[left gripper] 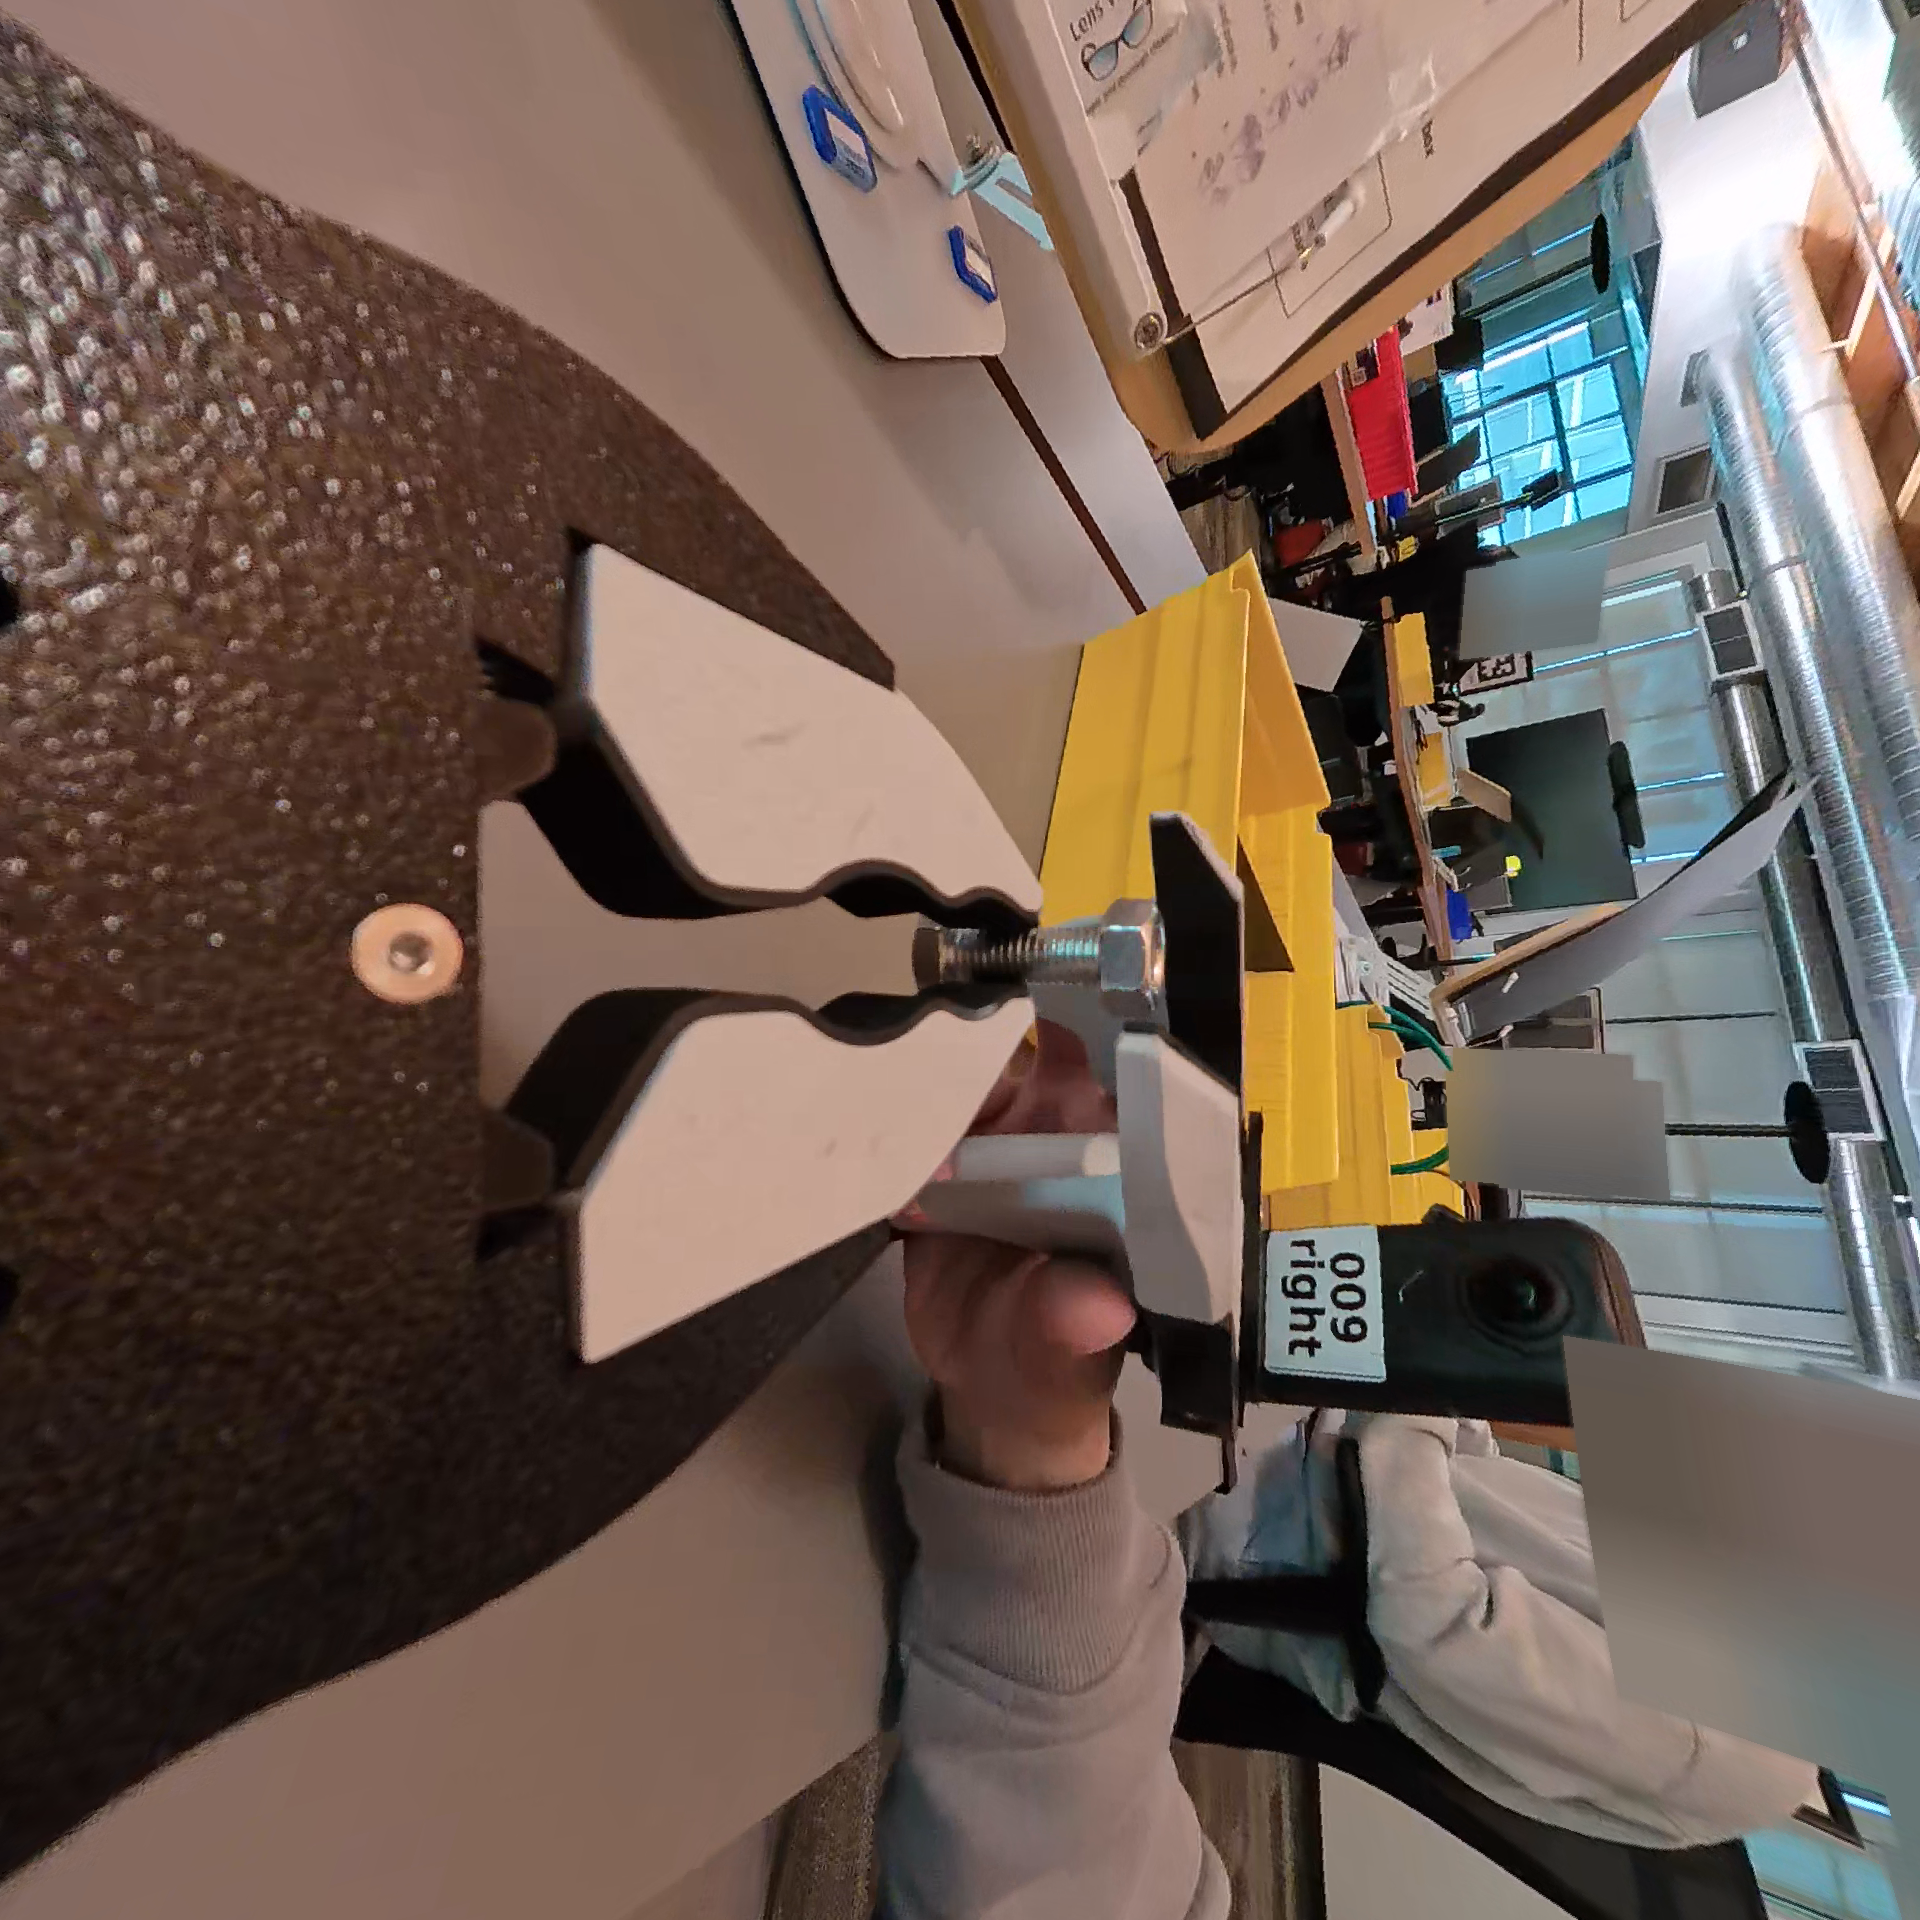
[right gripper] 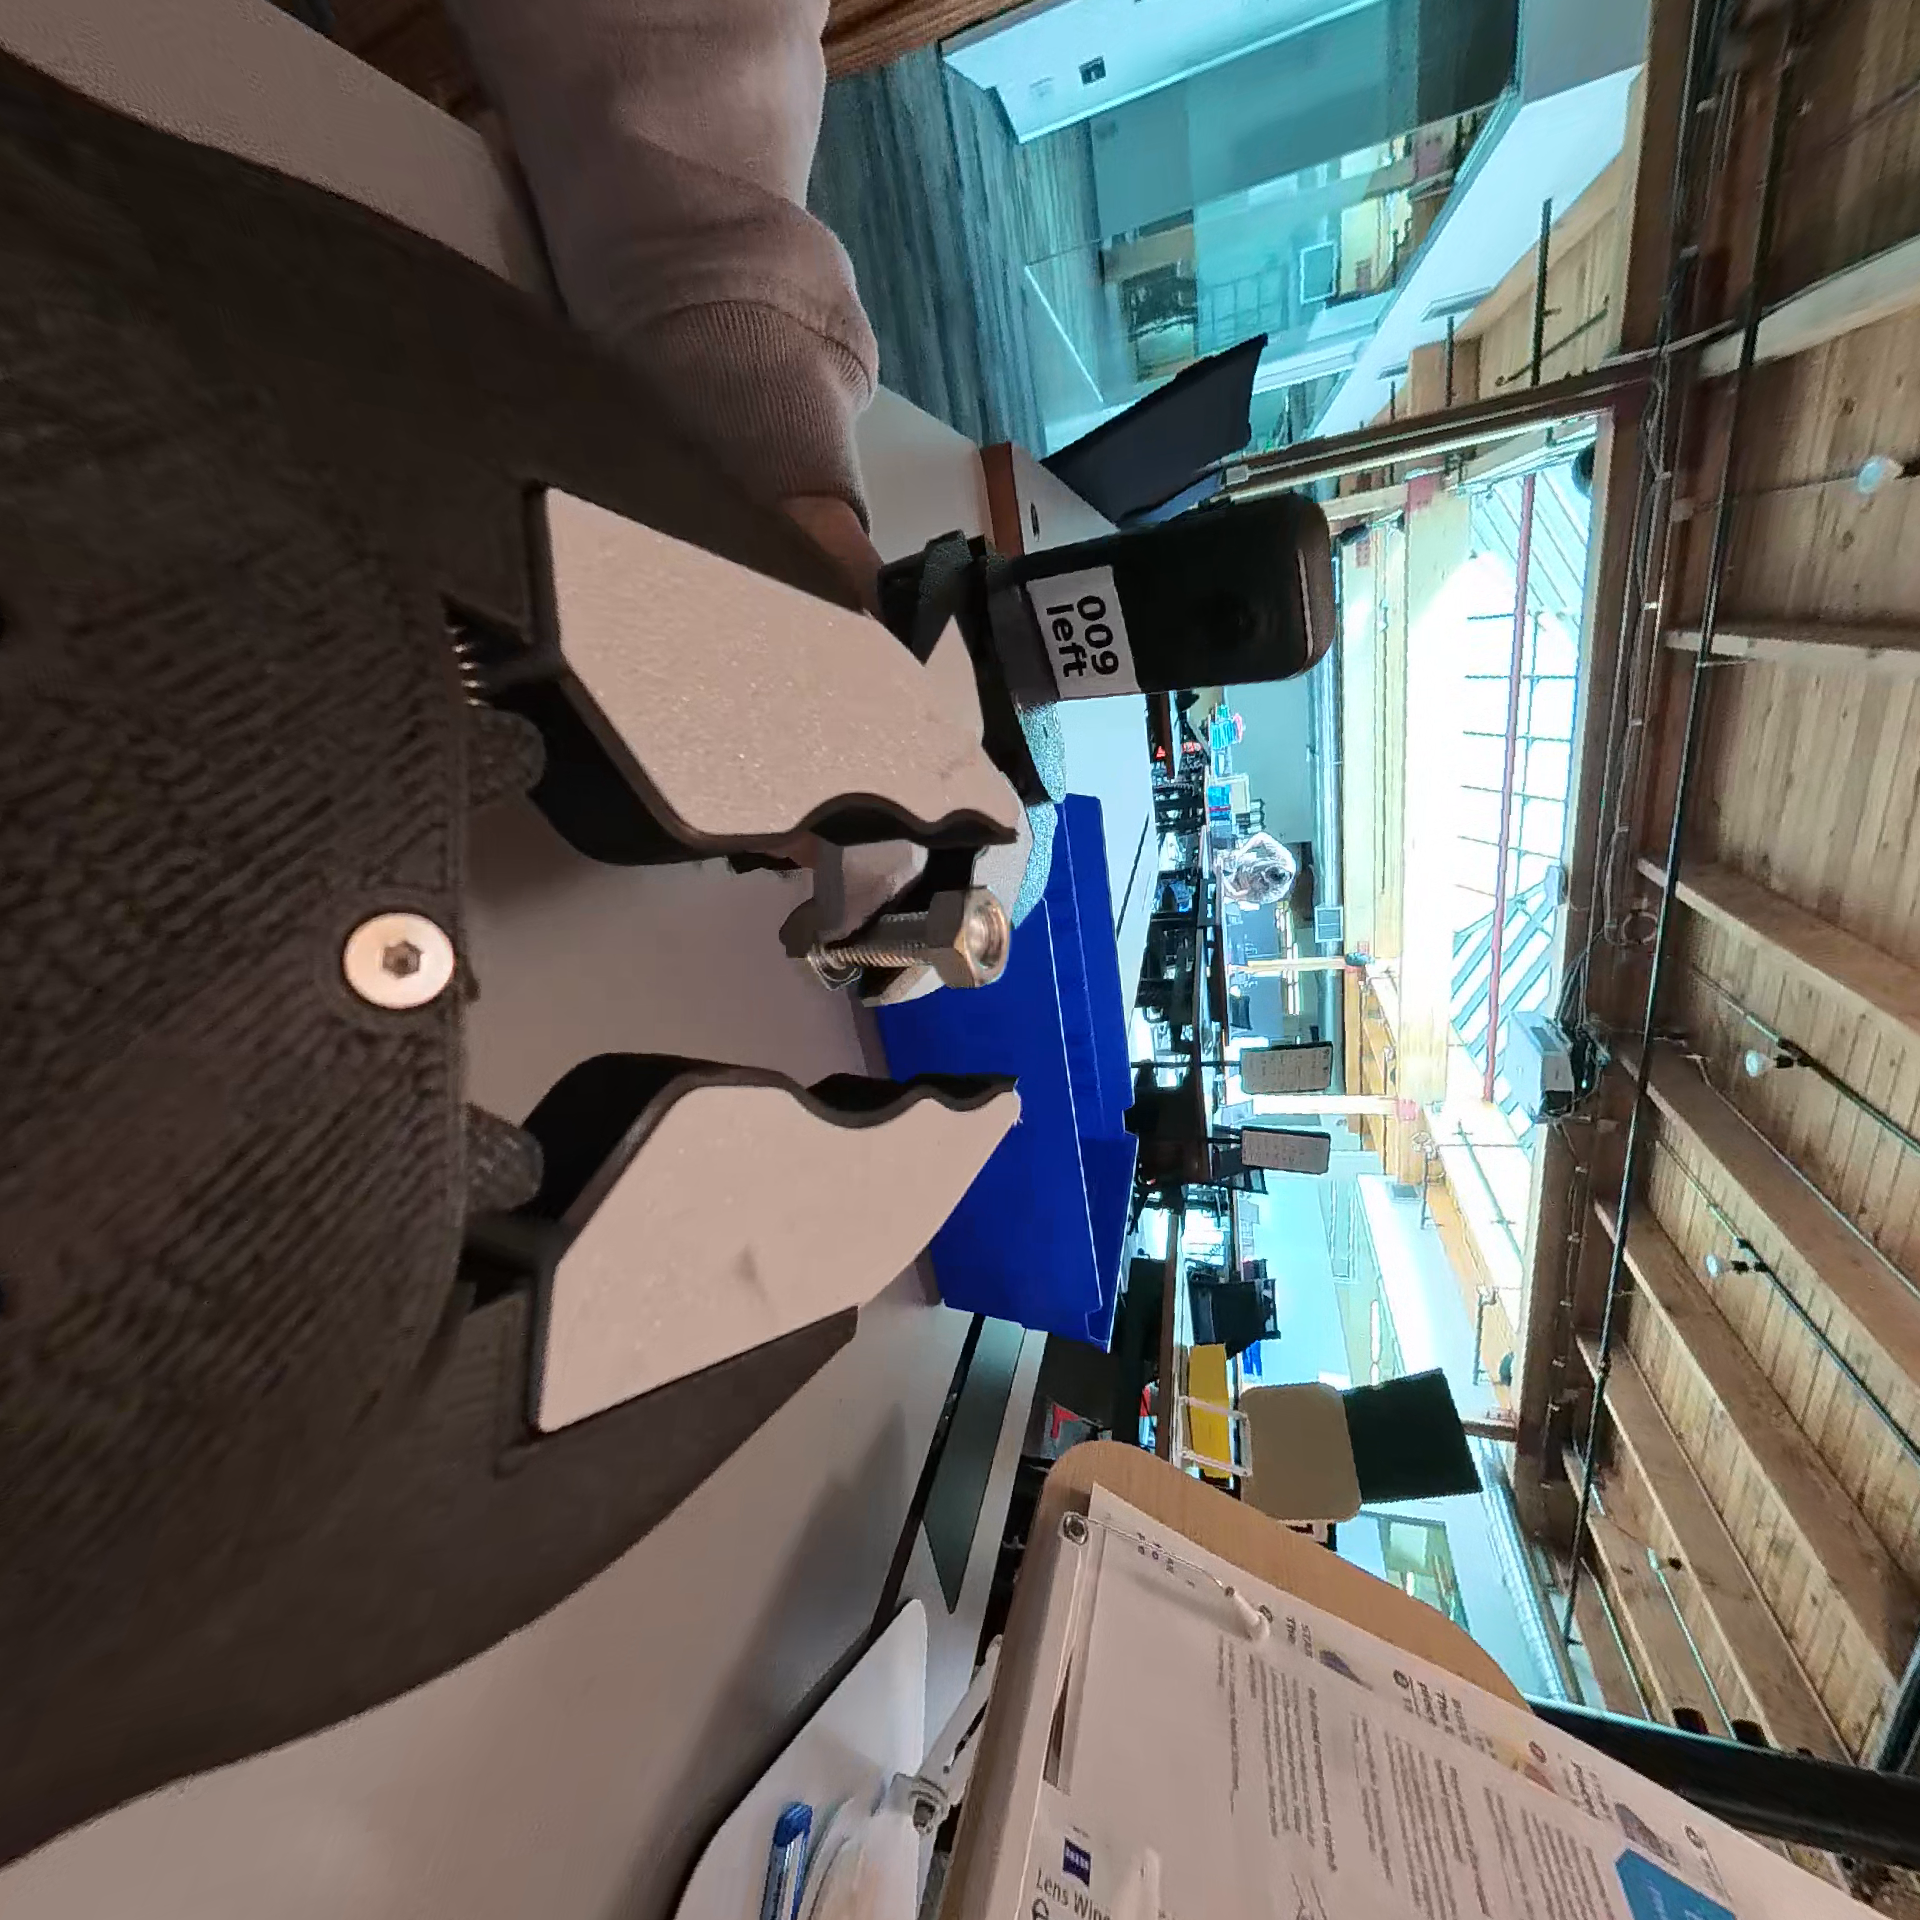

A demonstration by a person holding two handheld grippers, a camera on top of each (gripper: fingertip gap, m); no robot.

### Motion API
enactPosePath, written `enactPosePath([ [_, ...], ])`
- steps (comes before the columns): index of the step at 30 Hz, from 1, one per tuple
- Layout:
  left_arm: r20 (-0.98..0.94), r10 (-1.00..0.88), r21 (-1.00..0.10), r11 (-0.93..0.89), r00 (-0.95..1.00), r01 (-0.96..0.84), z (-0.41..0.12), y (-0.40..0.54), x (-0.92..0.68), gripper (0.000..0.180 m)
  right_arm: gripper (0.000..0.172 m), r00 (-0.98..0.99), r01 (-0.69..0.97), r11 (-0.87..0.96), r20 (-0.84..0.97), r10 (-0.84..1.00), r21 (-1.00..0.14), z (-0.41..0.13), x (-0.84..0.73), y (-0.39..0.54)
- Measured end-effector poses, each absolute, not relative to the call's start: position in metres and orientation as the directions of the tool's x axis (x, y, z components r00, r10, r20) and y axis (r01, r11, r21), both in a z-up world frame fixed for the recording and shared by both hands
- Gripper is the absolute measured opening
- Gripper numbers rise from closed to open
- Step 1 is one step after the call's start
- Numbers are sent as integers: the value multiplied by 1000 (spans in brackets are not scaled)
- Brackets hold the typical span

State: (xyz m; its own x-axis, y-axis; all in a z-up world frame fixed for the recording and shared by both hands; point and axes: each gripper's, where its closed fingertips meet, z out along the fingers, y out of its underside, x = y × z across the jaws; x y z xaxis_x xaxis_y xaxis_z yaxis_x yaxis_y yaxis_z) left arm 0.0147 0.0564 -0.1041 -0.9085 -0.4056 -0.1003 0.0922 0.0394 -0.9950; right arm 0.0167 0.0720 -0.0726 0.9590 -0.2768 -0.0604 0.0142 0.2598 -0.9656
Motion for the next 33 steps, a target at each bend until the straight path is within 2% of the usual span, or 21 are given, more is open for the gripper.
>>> enactPosePath([
  [5,-75,-437,-997,2,-897,83,-100,64,20,8,41,944,-28,270,-115,-311,-962,-74,29,65],
  [7,-57,-436,-996,-43,-898,84,-94,70,20,8,27,919,-33,269,-135,-371,-963,-77,39,59],
  [9,-39,-439,-994,-79,-898,82,-90,74,20,8,37,919,-47,273,-149,-366,-961,-77,42,56],
  [13,-70,-451,-996,-21,-890,89,-96,71,21,8,43,943,-37,292,-131,-306,-956,-72,30,61],
  [20,-123,-437,-992,43,-891,115,-102,59,18,8,37,944,-14,258,-98,-316,-966,-75,24,72],
  [25,-102,-471,-994,24,-876,103,-100,68,23,8,42,933,-37,259,-126,-337,-965,-77,32,66],
  [28,-70,-462,-993,-49,-884,104,-92,73,22,8,32,925,-51,280,-151,-349,-959,-76,37,61],
  [30,-57,-466,-994,-59,-883,96,-92,74,23,8,36,914,-60,286,-168,-370,-956,-77,42,57],
  [33,-78,-476,-995,-23,-876,102,-95,72,24,8,42,939,-53,315,-154,-307,-948,-70,32,60],
])
